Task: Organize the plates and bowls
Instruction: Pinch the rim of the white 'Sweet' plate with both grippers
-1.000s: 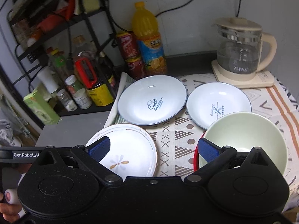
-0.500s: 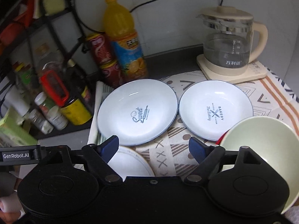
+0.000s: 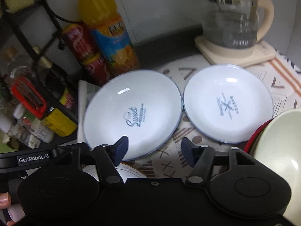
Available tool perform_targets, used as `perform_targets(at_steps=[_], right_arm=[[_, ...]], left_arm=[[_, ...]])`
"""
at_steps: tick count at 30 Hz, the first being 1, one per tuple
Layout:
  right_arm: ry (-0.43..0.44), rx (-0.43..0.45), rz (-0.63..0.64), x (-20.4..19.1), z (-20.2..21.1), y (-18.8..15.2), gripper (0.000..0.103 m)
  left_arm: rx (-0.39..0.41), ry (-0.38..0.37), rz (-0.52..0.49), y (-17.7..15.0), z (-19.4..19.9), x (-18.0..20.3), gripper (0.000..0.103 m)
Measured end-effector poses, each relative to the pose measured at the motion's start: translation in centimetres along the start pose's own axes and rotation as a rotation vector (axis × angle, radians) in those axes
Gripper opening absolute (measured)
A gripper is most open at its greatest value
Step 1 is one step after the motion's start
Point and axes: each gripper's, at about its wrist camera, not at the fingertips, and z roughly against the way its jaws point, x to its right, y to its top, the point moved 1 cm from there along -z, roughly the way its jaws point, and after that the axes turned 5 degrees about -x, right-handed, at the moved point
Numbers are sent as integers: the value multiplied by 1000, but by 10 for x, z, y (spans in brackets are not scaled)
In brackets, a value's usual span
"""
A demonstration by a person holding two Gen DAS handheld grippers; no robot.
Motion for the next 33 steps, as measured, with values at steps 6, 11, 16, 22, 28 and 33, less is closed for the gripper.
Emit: perform_targets(at_steps=[6,11,16,22,28,33], right_arm=[[-33,-112,-56,7,-31,-1,37],[-19,-140,-76,10,-53,-4,31],[9,-163,-97,12,-70,-4,23],[29,-169,-126,17,-80,-3,23],[37,-153,-127,19,-83,-1,23],[51,-138,-145,23,-78,-1,17]], left_arm=[[-47,1,22,4,-28,-6,45],[-65,-21,21,7,-41,-6,39],[-84,-36,24,12,-53,-4,27],[-83,-55,50,15,-61,-7,21],[-57,-53,34,15,-60,-7,21],[-48,-49,17,14,-51,-5,19]])
